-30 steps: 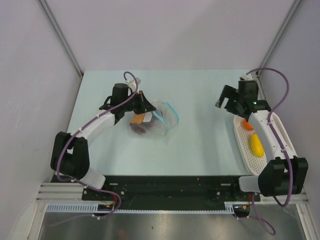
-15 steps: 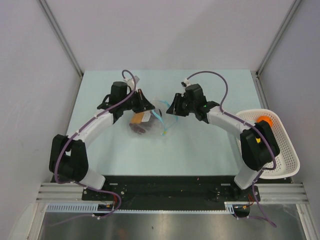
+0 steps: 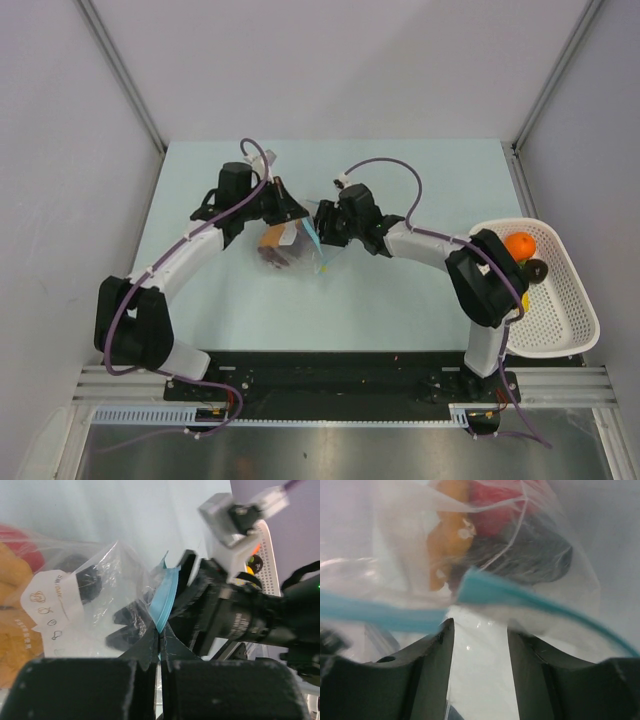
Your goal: Open the zip-top bag and remove the fake food
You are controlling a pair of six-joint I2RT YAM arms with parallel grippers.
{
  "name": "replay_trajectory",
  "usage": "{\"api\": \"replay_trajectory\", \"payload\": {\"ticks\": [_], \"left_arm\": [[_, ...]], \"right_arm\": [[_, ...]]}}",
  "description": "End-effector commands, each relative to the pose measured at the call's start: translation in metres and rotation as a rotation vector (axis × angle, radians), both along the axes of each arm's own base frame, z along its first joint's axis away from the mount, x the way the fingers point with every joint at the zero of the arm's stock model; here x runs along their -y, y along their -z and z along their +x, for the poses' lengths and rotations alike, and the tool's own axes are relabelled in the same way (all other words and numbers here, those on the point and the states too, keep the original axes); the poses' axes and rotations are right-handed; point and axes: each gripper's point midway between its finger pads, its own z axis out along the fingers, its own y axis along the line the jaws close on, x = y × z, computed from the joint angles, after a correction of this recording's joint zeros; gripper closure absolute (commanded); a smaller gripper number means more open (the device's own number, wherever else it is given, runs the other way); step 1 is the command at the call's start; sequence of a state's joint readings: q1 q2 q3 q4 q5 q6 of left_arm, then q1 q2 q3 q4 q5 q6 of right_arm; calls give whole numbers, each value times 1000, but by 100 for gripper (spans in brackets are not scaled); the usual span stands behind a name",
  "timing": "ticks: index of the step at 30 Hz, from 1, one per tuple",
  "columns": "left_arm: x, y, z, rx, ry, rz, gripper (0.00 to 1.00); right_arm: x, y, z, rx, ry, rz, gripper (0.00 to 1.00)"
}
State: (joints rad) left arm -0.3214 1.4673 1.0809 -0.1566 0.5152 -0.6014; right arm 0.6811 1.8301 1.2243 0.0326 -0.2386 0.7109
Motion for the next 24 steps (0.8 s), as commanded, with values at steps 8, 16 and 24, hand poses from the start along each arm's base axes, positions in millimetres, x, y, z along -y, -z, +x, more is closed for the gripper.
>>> {"api": "replay_trajectory", "payload": {"ticks": [8,16,24], "left_arm": [[12,-24,-15,58,22,-17,100],[12,-14,-23,43,25,-7,100],[14,-13,-25,39,33,-1,100]], "right_arm": [[-12,14,44,15,158,84,30],[-18,13,58,34,159,159,20],[-22,7,69,-33,262,268,19]]}}
